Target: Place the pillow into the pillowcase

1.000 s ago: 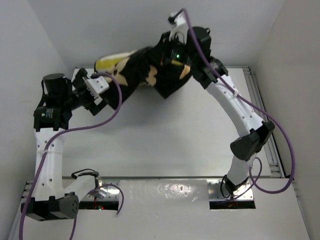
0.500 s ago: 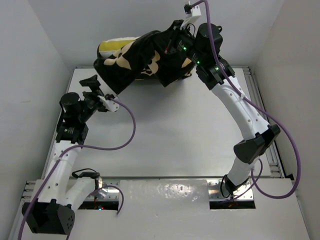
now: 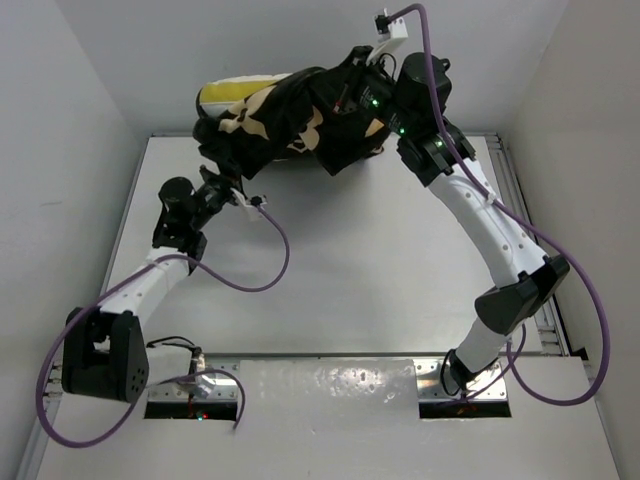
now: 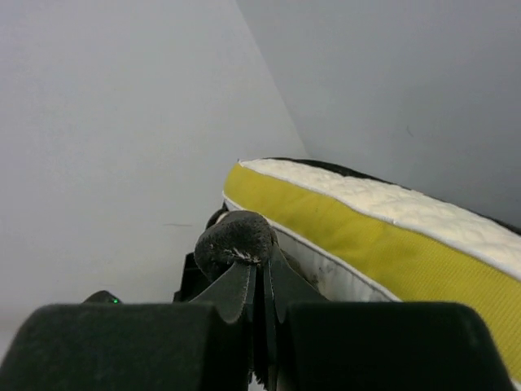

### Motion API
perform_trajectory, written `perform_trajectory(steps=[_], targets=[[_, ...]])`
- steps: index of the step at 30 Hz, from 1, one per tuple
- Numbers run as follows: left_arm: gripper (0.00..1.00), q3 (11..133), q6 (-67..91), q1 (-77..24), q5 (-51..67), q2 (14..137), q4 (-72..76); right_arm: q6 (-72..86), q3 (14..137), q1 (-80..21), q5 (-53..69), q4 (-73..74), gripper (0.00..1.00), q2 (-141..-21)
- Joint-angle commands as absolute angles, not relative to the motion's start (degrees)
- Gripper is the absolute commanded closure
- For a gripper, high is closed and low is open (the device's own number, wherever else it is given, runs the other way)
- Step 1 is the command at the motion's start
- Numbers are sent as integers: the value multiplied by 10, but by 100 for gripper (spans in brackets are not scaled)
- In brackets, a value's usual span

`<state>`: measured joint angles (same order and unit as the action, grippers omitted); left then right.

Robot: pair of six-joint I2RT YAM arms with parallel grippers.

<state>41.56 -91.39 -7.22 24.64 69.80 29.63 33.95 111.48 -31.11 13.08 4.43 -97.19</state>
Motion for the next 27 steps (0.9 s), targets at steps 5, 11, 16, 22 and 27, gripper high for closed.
perform_trajectory(steps=[5,11,16,22,27], targets=[[70,517,-880,-82,229,767,443,388,1158,-288,164,-63,100,-955],[100,648,-697,-68,294,709,288,388,1141,-249,167,-48,100,-958],[100,853,-380,-4,437,728,71,361,1157,-194,165,27,100,-1008],[100,1001,-117,50,508,800,-38,353,1235,-150,178,108,100,-1111],[100,1112,-75,28,506,862,-144,382,1253,-131,229,105,100,-1181]])
